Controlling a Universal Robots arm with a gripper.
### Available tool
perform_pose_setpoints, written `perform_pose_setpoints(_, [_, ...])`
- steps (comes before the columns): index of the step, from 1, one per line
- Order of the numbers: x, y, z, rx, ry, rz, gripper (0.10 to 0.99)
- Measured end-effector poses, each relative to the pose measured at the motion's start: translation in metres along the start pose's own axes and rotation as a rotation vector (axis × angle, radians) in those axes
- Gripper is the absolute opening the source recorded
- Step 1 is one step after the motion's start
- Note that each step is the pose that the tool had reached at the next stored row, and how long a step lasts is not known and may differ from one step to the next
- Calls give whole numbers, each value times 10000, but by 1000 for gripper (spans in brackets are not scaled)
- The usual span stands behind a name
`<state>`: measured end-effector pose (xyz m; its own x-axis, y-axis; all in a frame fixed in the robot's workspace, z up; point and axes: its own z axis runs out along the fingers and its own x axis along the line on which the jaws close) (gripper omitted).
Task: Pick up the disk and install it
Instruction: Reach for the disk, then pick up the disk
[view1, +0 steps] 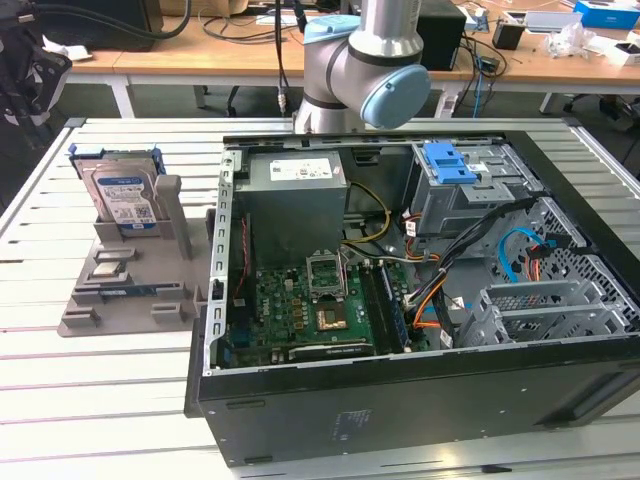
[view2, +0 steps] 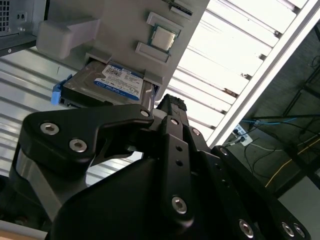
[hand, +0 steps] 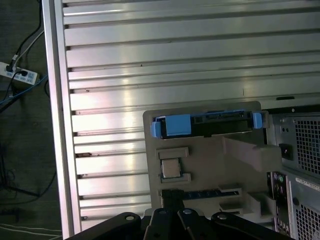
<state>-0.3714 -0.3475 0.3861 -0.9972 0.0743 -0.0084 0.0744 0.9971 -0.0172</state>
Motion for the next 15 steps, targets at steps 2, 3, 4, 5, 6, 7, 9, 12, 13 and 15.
perform_pose_setpoints(2, [0, 0, 0, 0, 1, 0, 106])
perform_pose_setpoints(3, [0, 0, 0, 0, 0, 1, 106])
perform_pose_setpoints(4, [0, 0, 0, 0, 0, 0, 106])
perform_pose_setpoints(5, [0, 1, 0, 0, 0, 0, 106])
perform_pose_setpoints(6, [0, 1, 0, 0, 0, 0, 106])
perform_pose_setpoints(7, [0, 1, 0, 0, 0, -4, 106])
perform_pose_setpoints(9, [0, 2, 1, -3, -5, -270, 106])
perform_pose_setpoints(12, [0, 2, 0, -6, -13, -791, 106])
perform_pose_setpoints(13, [0, 2, 0, -8, -16, -911, 106])
perform_pose_setpoints(15, [0, 2, 0, -10, -20, -1173, 106])
